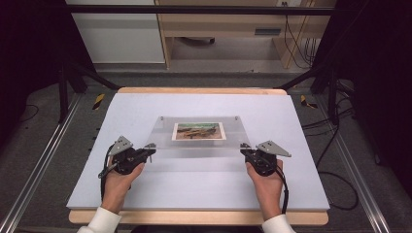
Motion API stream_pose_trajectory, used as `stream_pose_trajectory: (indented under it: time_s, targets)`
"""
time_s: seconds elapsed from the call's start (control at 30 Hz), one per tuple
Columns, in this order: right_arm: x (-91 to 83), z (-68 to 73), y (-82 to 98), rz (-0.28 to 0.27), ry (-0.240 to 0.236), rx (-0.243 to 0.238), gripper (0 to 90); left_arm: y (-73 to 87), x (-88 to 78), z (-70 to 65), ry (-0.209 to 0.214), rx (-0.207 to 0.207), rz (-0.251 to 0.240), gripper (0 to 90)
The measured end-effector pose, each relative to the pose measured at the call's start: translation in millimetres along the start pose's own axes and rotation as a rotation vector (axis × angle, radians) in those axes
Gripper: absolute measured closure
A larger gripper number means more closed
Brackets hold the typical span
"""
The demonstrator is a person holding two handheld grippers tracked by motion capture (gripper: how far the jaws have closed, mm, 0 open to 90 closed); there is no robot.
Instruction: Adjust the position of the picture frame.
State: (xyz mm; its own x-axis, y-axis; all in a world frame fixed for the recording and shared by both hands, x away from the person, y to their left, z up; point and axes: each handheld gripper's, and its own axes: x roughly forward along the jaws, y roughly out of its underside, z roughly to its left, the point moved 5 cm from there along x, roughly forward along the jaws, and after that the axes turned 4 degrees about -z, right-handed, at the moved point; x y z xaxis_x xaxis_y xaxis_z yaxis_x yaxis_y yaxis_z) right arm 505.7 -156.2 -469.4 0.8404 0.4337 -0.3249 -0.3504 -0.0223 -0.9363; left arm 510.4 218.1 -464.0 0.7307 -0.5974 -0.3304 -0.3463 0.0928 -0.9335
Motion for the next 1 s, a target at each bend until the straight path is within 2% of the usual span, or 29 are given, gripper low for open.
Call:
stream_pose_trajectory:
  time_s: [0.23,0.37,0.43,0.5,0.77,1.0]
  targets:
    - [-0.5,-1.8,4.5,0.05,-0.031,0.006,84.9,5.3,0.3,-0.9,0.002,0.0,0.025,84.0]
    - [-0.5,-0.9,10.0,0.055,-0.036,0.009,84.9,8.4,2.8,0.8,-0.002,-0.007,0.042,84.0]
    - [0.0,0.1,12.9,0.054,-0.031,0.013,84.9,10.9,4.5,2.8,-0.012,-0.016,0.051,83.9]
    - [1.0,1.9,15.6,0.061,-0.022,-0.004,84.9,12.7,5.6,4.4,-0.009,-0.025,0.055,84.0]
    - [0.9,-1.8,16.6,0.064,-0.002,-0.012,85.0,16.3,10.7,-0.4,-0.006,-0.009,0.074,84.0]
    - [0.3,-9.0,20.6,0.072,0.015,0.004,85.0,19.9,16.3,-5.3,-0.004,0.006,0.098,83.9]
